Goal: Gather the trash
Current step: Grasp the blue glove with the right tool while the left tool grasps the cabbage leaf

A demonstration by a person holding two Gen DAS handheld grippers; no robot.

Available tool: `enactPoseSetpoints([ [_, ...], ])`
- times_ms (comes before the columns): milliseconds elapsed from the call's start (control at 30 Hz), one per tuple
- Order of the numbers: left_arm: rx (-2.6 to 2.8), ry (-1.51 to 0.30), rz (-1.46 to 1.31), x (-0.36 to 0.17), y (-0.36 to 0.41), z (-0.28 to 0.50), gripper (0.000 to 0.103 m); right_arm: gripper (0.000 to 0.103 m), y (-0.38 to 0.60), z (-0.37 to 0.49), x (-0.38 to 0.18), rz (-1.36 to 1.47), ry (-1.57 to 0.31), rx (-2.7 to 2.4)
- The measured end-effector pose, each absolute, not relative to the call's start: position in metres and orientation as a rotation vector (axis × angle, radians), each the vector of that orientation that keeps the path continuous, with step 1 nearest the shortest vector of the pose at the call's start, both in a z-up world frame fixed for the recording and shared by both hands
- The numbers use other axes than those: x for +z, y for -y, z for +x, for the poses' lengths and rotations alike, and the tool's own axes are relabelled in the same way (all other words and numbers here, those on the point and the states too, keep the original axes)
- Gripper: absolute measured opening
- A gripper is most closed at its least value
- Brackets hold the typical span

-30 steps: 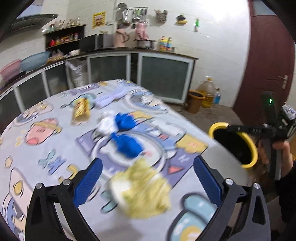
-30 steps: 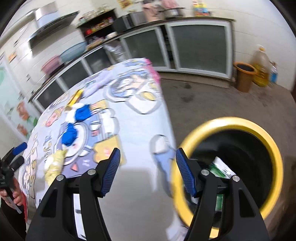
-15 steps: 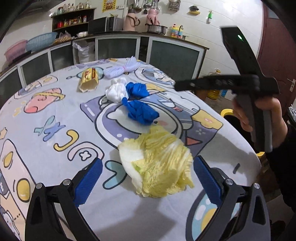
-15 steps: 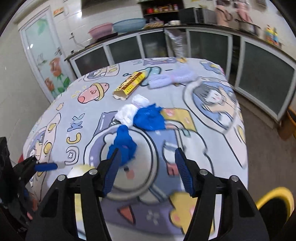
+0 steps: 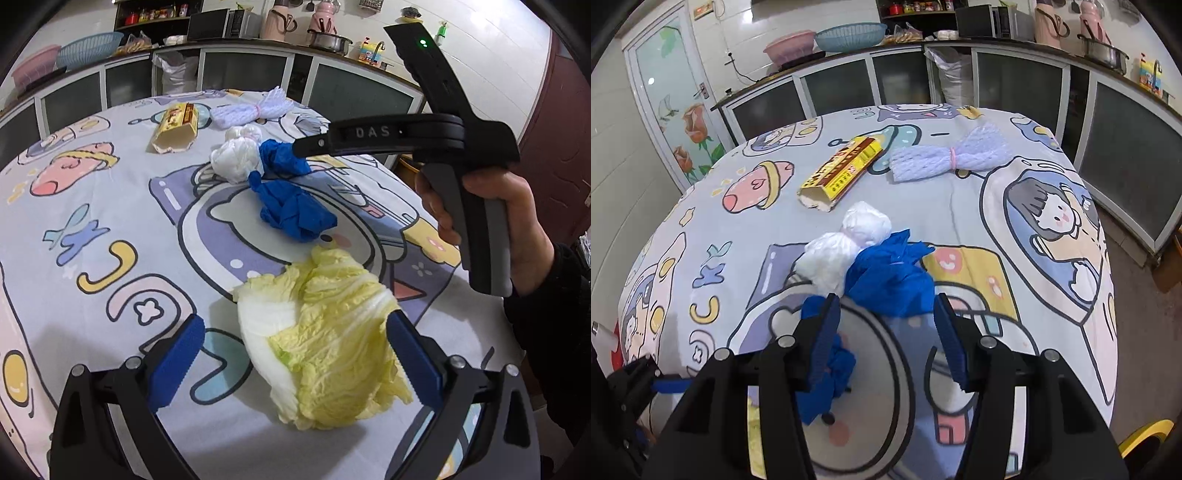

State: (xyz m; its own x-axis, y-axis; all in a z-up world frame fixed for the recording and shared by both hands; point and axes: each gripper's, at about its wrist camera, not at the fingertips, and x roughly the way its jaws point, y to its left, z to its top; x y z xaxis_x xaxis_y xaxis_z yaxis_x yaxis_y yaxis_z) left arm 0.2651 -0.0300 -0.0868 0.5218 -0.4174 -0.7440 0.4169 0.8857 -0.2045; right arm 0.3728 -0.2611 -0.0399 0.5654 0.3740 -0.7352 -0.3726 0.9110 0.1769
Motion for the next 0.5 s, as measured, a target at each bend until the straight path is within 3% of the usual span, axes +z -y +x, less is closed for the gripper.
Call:
enactPoseSetpoints([
  [400,-0.546,-0.921,-0.009,-0.091,0.04,0.275,0.095,0.051,0.259,0.387,-0.053,0.014,-0.895,0.438],
  [500,-0.559,-0.924,-0.021,-0.09,0.043,0.278,0.09,0.045,0.258,0.39,-0.056,0.013,-0.906,0.439],
])
